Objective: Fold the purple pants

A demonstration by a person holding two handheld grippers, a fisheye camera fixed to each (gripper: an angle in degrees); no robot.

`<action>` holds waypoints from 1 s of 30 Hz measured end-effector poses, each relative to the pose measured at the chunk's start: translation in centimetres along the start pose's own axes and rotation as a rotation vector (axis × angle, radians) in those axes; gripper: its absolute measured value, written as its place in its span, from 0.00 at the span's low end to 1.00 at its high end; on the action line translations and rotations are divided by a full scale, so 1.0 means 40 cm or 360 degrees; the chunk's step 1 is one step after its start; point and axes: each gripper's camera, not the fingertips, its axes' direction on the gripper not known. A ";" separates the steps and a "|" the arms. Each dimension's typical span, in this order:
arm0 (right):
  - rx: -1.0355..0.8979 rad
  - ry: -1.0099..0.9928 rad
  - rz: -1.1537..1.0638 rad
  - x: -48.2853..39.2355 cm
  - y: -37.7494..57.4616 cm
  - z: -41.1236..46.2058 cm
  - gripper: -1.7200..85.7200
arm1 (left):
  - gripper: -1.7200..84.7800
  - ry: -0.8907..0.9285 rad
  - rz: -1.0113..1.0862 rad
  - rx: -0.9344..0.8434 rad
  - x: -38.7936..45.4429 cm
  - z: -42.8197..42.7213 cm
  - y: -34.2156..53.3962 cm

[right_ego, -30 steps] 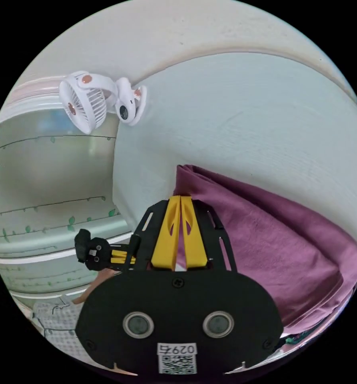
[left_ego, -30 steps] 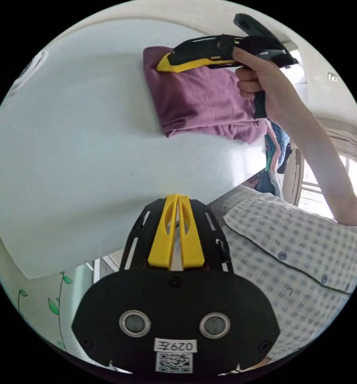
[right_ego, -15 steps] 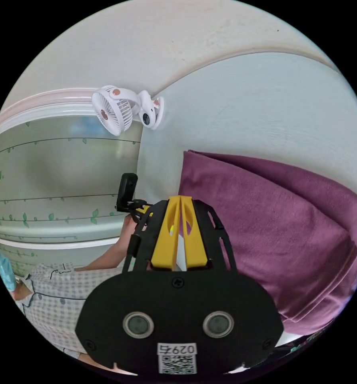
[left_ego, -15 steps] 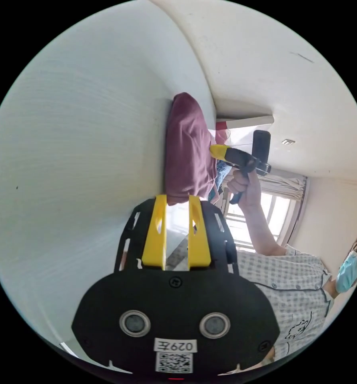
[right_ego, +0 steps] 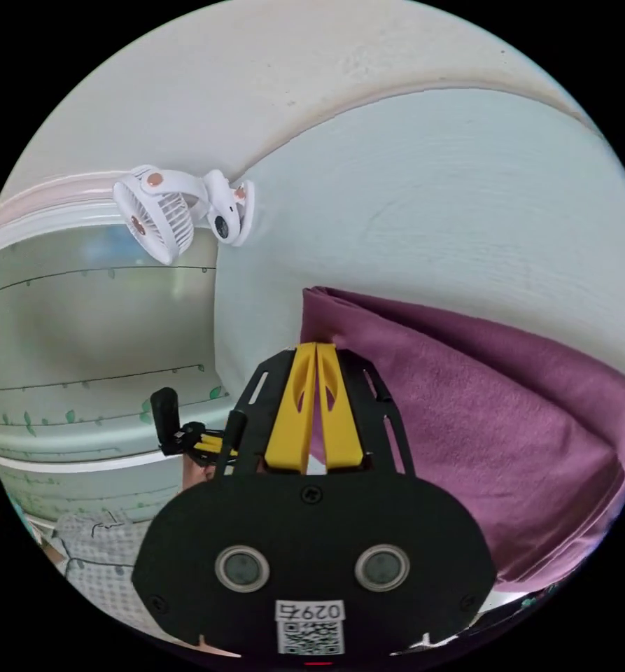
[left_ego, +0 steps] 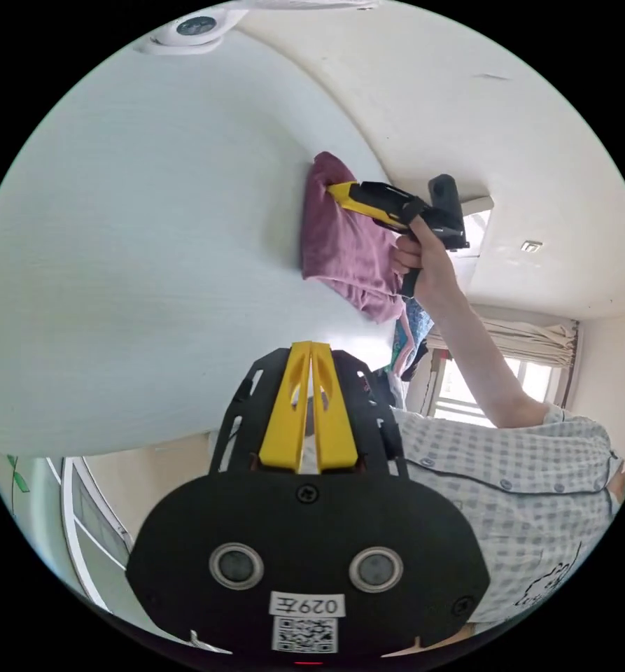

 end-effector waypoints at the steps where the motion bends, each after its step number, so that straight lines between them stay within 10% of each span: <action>1: -0.0007 -0.0075 -0.0062 -0.001 0.018 -0.024 0.01 | 0.01 0.0100 -0.0006 0.0053 -0.018 -0.017 0.003; 13: 0.0461 0.0083 0.0321 0.226 0.383 -0.434 0.01 | 0.14 -0.0101 0.0080 -0.0068 -0.019 -0.013 -0.290; 19: 0.0258 0.0308 0.0428 0.340 0.405 -0.411 0.01 | 0.10 0.0159 0.0030 -0.0264 -0.031 0.084 -0.383; 30: 0.0158 0.0224 0.0322 0.244 0.388 -0.296 0.01 | 0.03 -0.0225 0.0008 -0.0106 -0.049 -0.104 -0.233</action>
